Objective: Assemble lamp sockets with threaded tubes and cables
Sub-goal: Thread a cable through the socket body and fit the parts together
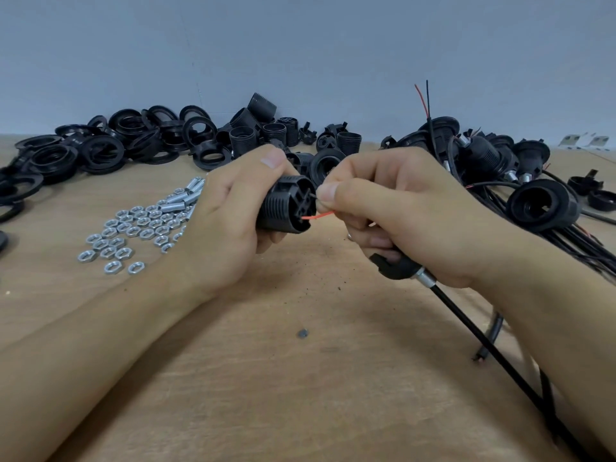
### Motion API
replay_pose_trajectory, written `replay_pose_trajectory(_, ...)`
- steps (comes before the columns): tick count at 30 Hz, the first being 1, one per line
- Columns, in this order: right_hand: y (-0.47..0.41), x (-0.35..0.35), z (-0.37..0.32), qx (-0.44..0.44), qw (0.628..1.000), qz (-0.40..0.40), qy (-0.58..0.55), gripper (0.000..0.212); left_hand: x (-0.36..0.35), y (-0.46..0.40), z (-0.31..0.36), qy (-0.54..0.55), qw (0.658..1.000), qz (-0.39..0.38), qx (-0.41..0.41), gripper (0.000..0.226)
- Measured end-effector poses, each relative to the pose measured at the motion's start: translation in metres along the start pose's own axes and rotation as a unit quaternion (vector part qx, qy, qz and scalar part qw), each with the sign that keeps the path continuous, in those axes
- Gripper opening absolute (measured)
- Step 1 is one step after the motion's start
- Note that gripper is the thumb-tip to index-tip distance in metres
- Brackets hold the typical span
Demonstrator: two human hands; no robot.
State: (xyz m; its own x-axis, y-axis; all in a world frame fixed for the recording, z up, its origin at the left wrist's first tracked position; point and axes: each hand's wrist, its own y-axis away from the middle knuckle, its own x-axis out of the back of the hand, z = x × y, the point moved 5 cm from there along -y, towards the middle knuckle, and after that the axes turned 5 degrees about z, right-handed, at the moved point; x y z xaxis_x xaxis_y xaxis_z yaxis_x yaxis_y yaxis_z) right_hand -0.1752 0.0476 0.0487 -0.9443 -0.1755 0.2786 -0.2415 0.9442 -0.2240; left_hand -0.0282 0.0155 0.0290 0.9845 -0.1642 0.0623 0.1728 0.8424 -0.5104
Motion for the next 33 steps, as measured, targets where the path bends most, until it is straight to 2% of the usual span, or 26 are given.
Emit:
replay_pose_trajectory(3, -0.001, 0.000, 0.000, 0.014, 1.000, 0.017, -0.007, 0.036, -0.001, 0.002, 0.002, -0.040, 0.998, 0.015, -0.034, 0.039)
replay_pose_trajectory(7, 0.001, 0.002, -0.006, 0.095, 0.991, 0.054, 0.072, 0.024, -0.002, 0.003, 0.000, -0.074, 0.996, 0.014, -0.047, 0.041)
replay_pose_trajectory(14, 0.002, 0.000, -0.005, 0.135, 0.981, 0.083, 0.111, 0.017, -0.003, 0.002, -0.001, -0.089, 0.993, 0.056, -0.047, 0.040)
replay_pose_trajectory(21, -0.002, -0.001, 0.002, 0.096, 0.991, 0.075, 0.054, 0.020, 0.001, -0.001, -0.002, -0.082, 0.994, 0.059, -0.038, 0.042)
replay_pose_trajectory(26, -0.005, 0.002, 0.010, 0.064, 0.992, 0.101, 0.027, 0.034, 0.001, -0.002, -0.006, -0.091, 0.994, 0.056, -0.022, 0.043)
replay_pose_trajectory(30, -0.006, -0.003, 0.019, 0.044, 0.988, 0.141, 0.033, 0.042, 0.004, -0.003, -0.007, -0.167, 0.984, 0.046, -0.048, 0.045)
replay_pose_trajectory(33, -0.009, -0.006, 0.028, 0.011, 0.987, 0.131, 0.095, 0.040, 0.006, -0.002, -0.008, -0.242, 0.968, 0.021, -0.061, 0.047)
